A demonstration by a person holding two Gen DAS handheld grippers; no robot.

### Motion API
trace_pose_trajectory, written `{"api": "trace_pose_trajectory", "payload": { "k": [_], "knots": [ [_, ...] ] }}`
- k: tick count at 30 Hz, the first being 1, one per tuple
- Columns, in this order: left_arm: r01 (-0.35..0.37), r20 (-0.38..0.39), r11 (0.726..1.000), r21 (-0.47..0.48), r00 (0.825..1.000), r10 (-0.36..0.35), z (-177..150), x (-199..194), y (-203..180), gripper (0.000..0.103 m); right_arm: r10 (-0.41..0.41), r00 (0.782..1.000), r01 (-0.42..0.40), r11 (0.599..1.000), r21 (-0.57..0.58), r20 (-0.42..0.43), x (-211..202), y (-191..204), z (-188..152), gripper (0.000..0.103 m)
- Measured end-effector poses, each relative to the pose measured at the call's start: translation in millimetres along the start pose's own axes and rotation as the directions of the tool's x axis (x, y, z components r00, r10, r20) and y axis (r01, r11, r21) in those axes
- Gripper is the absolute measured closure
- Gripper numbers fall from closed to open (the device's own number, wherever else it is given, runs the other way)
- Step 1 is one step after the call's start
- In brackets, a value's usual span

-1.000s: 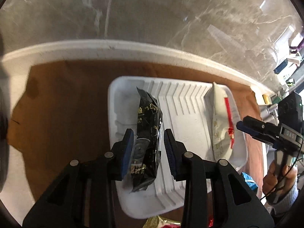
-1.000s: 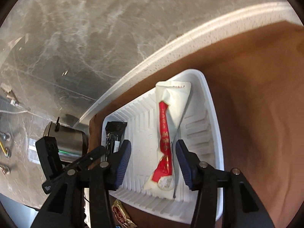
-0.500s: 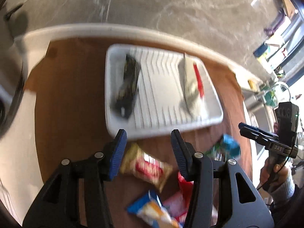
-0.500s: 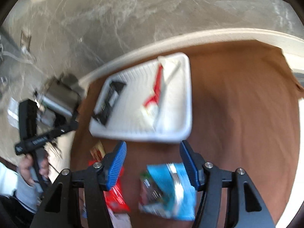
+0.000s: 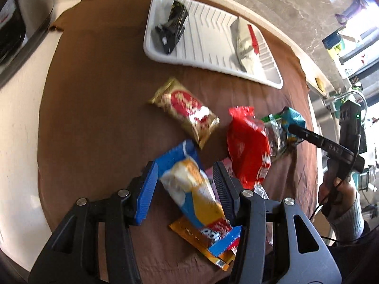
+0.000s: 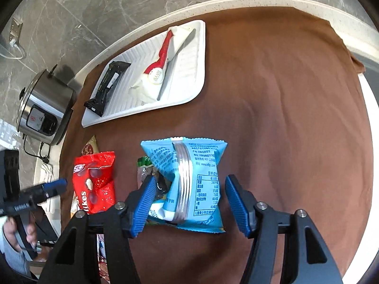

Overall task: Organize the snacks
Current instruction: 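Grasp the blue-and-yellow cake packet with left tool while right tool grasps the blue bag, then carry the cake packet toward the tray while right tool carries the blue bag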

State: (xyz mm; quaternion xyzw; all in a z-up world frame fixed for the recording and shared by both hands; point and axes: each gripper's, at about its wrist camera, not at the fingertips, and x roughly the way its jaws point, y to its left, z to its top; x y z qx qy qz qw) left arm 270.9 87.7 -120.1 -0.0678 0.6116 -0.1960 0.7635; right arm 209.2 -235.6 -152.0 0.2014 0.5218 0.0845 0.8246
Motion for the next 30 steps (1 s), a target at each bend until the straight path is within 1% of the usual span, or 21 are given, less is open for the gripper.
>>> {"api": "trace_pose_trajectory", "payload": {
  "k": [5,8,12,16,17,18,19,20,21,23,24,25,26,29,30],
  "knots": [
    [0.011,-0.028,0.998,-0.058,1.0,-0.013,-16.5,6.8,0.6,0.056,-0.005,1.0,0.005,1.0,-0.013,0.0,0.5,0.1,-2.5,0.039],
    [-0.013,-0.046,0.998,-0.064,0.999,0.01,-20.5,12.2,-2.9,0.053,-0.008,1.0,0.008,1.0,-0.013,-0.005,2.5,-1.2,-3.2,0.039],
    [-0.004,-0.066,0.995,-0.099,0.998,-0.002,-25.7,20.9,-3.7,0.053,-0.009,1.0,0.009,1.0,-0.019,-0.006,5.0,-2.2,-4.8,0.039],
    [-0.008,-0.078,0.995,-0.102,0.997,0.0,-30.7,30.0,-7.6,0.053,-0.019,1.0,0.019,0.999,-0.045,0.0,5.9,0.6,-5.1,0.039],
    [0.002,-0.078,0.994,-0.111,0.997,-0.011,-32.7,32.7,-7.4,0.054,-0.028,1.0,0.028,0.998,-0.061,0.002,6.2,2.4,-5.7,0.039],
    [0.005,-0.058,0.994,-0.107,0.998,-0.012,-34.1,32.2,-8.2,0.054,-0.034,0.999,0.035,0.997,-0.075,0.007,6.3,3.8,-6.5,0.042],
    [0.006,-0.048,0.995,-0.1,0.999,-0.011,-35.4,33.8,-9.3,0.056,-0.033,0.999,0.034,0.996,-0.087,0.011,6.9,5.1,-7.0,0.052],
    [0.001,-0.039,0.996,-0.094,0.999,-0.005,-36.0,34.9,-10.3,0.06,-0.015,1.0,0.017,0.995,-0.099,0.016,7.7,6.0,-8.1,0.057],
    [-0.013,-0.025,0.996,-0.086,1.0,0.011,-37.0,35.2,-10.2,0.067,0.001,1.0,0.001,0.995,-0.095,0.017,8.2,5.8,-8.9,0.061],
    [-0.003,-0.01,0.997,-0.077,1.0,0.003,-38.2,35.7,-8.5,0.071,0.0,1.0,0.002,0.995,-0.1,0.024,8.7,6.4,-9.8,0.062],
    [0.011,-0.009,0.996,-0.085,1.0,-0.011,-38.4,35.2,-5.9,0.073,0.017,1.0,-0.015,0.996,-0.085,0.022,8.8,4.1,-9.3,0.063],
    [0.029,-0.012,0.995,-0.096,0.999,-0.031,-38.6,35.8,-3.6,0.074,0.034,0.999,-0.032,0.997,-0.065,0.021,8.5,1.2,-8.9,0.064],
    [0.048,-0.01,0.993,-0.106,0.999,-0.049,-38.5,35.5,-1.1,0.075,0.066,0.998,-0.066,0.997,-0.03,0.017,8.0,-4.5,-8.5,0.064],
    [0.07,0.009,0.992,-0.1,0.998,-0.069,-35.3,28.1,1.6,0.076,0.142,0.99,-0.142,0.988,0.063,0.017,5.0,-19.8,-7.4,0.065],
    [0.075,0.021,0.991,-0.107,0.997,-0.073,-33.8,24.8,2.3,0.076,0.175,0.984,-0.177,0.979,0.103,0.021,3.4,-26.6,-7.8,0.065]
  ]
}}
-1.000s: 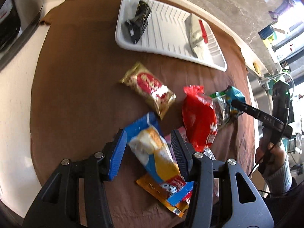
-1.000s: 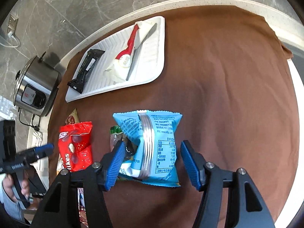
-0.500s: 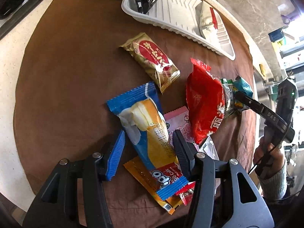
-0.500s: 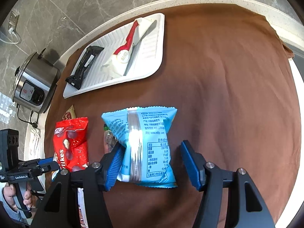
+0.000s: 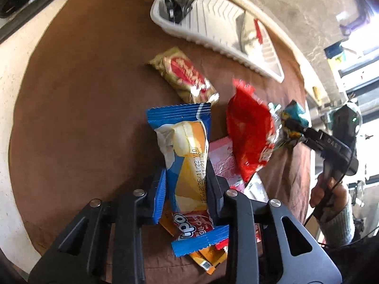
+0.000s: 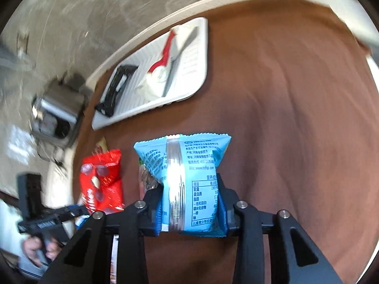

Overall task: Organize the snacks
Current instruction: 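Carry the cake packet toward the tray while right tool carries the blue bag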

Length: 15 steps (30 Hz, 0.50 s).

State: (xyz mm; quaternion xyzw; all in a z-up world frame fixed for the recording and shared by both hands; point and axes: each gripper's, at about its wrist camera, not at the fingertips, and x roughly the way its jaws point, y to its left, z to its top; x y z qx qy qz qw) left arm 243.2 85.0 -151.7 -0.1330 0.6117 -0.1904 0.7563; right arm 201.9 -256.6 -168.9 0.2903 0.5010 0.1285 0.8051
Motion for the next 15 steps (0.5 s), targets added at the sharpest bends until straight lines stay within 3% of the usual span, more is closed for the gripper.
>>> {"api": "trace_pose_trajectory", "payload": {
  "k": [7,15],
  "knots": [
    [0.075,0.029,0.997,-0.01,0.997,-0.075,22.3,-15.9,-2.1,0.076,0.14,0.99,-0.144,0.973,0.179,0.032,-15.5,-20.9,4.4,0.065],
    [0.111,0.081,0.992,0.057,0.99,-0.115,74.8,-26.3,-19.7,0.076,0.224,0.972,-0.233,0.954,0.19,0.065,-15.5,-2.6,30.2,0.065]
  ]
}}
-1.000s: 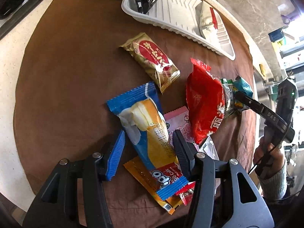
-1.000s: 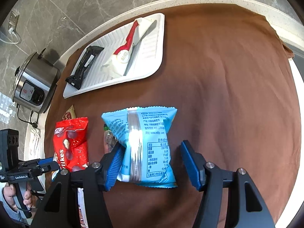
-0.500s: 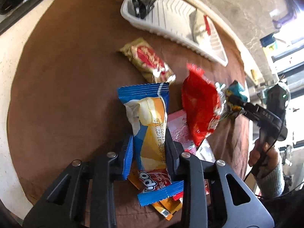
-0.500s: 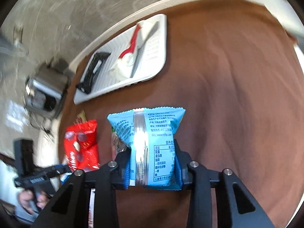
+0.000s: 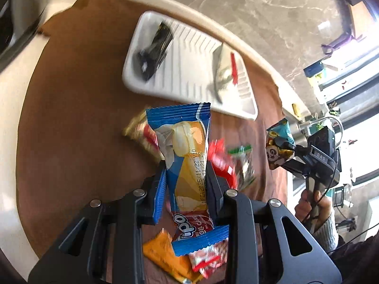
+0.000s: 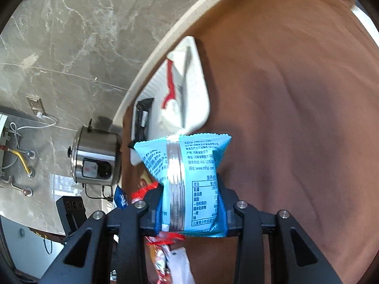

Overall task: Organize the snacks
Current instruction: 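Carry the cake packet toward the tray while right tool carries the blue bag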

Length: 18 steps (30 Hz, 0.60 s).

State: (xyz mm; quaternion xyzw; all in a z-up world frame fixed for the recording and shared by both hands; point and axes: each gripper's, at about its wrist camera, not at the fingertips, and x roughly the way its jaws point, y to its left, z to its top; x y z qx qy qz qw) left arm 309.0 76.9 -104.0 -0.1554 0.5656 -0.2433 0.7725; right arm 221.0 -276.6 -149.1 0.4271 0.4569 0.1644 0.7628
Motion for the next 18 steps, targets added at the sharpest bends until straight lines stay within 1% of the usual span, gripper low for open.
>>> {"api": "trace_pose_trajectory", "payload": {
  "k": [4,9,13,16,18],
  "knots": [
    [0.012,0.008,0.998,0.054,1.0,-0.012,36.0,8.1,-10.4,0.076,0.02,1.0,-0.019,1.0,-0.021,0.016,12.1,16.9,20.0,0.065],
    [0.024,0.012,0.996,0.089,1.0,-0.025,81.1,26.6,-17.2,0.076,0.004,0.999,-0.003,0.999,-0.041,0.038,28.7,28.9,49.5,0.065],
    [0.014,0.014,0.993,0.118,1.0,-0.016,108.9,43.3,-22.2,0.076,-0.034,0.998,0.037,0.998,-0.055,0.054,43.4,32.8,68.6,0.065],
    [-0.001,0.009,0.989,0.146,1.0,0.0,127.5,60.0,-26.6,0.076,-0.081,0.995,0.086,0.993,-0.079,0.064,54.5,35.4,80.2,0.065],
    [-0.018,0.008,0.985,0.17,1.0,0.017,134.2,71.1,-30.6,0.076,-0.119,0.99,0.126,0.987,-0.104,0.075,61.0,39.3,86.3,0.064]
  ]
}}
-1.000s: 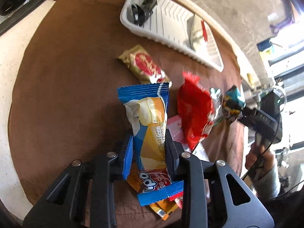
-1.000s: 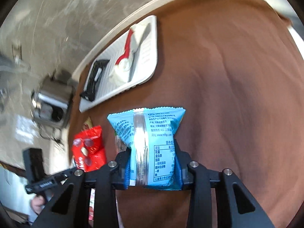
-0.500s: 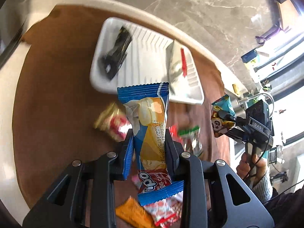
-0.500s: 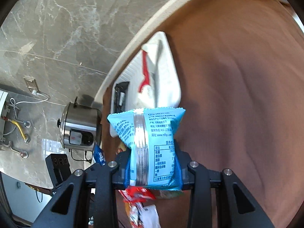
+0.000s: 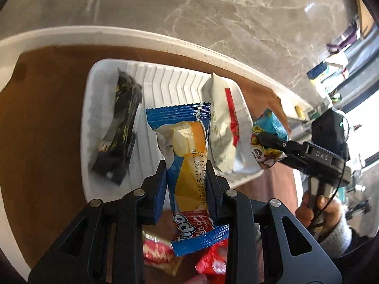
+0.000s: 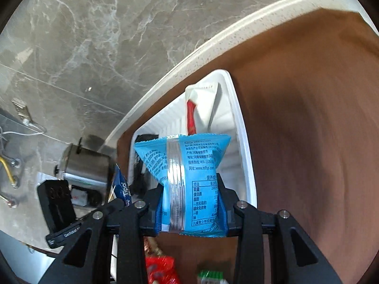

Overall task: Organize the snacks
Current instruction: 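Carry the cake packet toward the tray while right tool carries the blue bag, then lower both packets into the white tray and open both tools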

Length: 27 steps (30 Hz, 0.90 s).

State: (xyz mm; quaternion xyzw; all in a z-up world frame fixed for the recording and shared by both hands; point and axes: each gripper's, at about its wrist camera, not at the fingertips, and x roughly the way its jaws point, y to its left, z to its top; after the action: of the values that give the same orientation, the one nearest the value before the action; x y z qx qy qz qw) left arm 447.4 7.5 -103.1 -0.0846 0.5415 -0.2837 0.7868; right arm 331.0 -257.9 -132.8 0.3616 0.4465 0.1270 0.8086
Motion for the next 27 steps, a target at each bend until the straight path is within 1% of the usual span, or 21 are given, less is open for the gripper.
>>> {"api": "trace_pose_trajectory", "payload": {
  "k": [1,3,5,6,7,8,10,12,14,19,24,27],
  "knots": [
    [-0.013,-0.004,1.0,-0.003,1.0,0.013,6.1,7.6,0.6,0.076,-0.015,1.0,0.015,1.0,-0.015,0.002,2.1,2.3,2.3,0.062],
    [-0.027,-0.014,1.0,-0.011,1.0,0.027,6.9,15.5,4.7,0.076,-0.064,0.998,0.064,0.997,-0.051,0.008,6.9,7.2,6.9,0.062],
    [-0.051,-0.024,0.998,-0.021,0.998,0.05,10.1,24.6,8.5,0.075,-0.103,0.995,0.104,0.991,-0.083,0.015,9.2,10.4,9.3,0.057],
    [-0.063,-0.028,0.998,-0.019,0.998,0.063,11.0,28.0,9.9,0.075,-0.119,0.993,0.121,0.987,-0.102,0.021,9.6,13.0,9.9,0.048],
    [-0.08,-0.027,0.997,-0.011,0.996,0.079,12.8,31.0,10.2,0.073,-0.129,0.991,0.131,0.985,-0.116,0.027,9.8,15.0,10.2,0.041],
    [-0.089,-0.019,0.996,-0.002,0.996,0.089,13.6,32.3,10.0,0.072,-0.144,0.989,0.148,0.979,-0.138,0.039,9.2,17.8,10.2,0.04],
    [-0.103,-0.007,0.995,0.014,0.995,0.104,13.8,32.7,8.9,0.057,-0.164,0.985,0.171,0.97,-0.174,0.056,6.9,22.4,9.6,0.04],
    [-0.11,0.006,0.994,0.02,0.994,0.11,14.5,30.0,8.6,0.057,-0.175,0.982,0.185,0.964,-0.191,0.069,2.6,25.2,9.0,0.04],
    [-0.106,0.024,0.994,0.016,0.994,0.106,15.1,23.2,8.3,0.057,-0.17,0.982,0.183,0.962,-0.203,0.082,-4.4,28.5,6.6,0.04],
    [-0.114,0.071,0.993,0.017,0.991,0.112,4.5,-5.0,3.2,0.056,-0.166,0.981,0.189,0.943,-0.275,0.105,-23.9,42.9,-10.7,0.039],
    [-0.11,0.086,0.994,-0.011,0.99,0.111,-21.7,-32.2,2.7,0.053,-0.178,0.98,0.2,0.909,-0.366,0.093,-41.3,56.6,-47.7,0.031],
    [-0.117,0.071,0.992,-0.035,0.99,0.12,-42.2,-41.5,4.4,0.053,-0.202,0.978,0.208,0.893,-0.4,0.057,-40.3,57.5,-72.8,0.031]
  ]
}}
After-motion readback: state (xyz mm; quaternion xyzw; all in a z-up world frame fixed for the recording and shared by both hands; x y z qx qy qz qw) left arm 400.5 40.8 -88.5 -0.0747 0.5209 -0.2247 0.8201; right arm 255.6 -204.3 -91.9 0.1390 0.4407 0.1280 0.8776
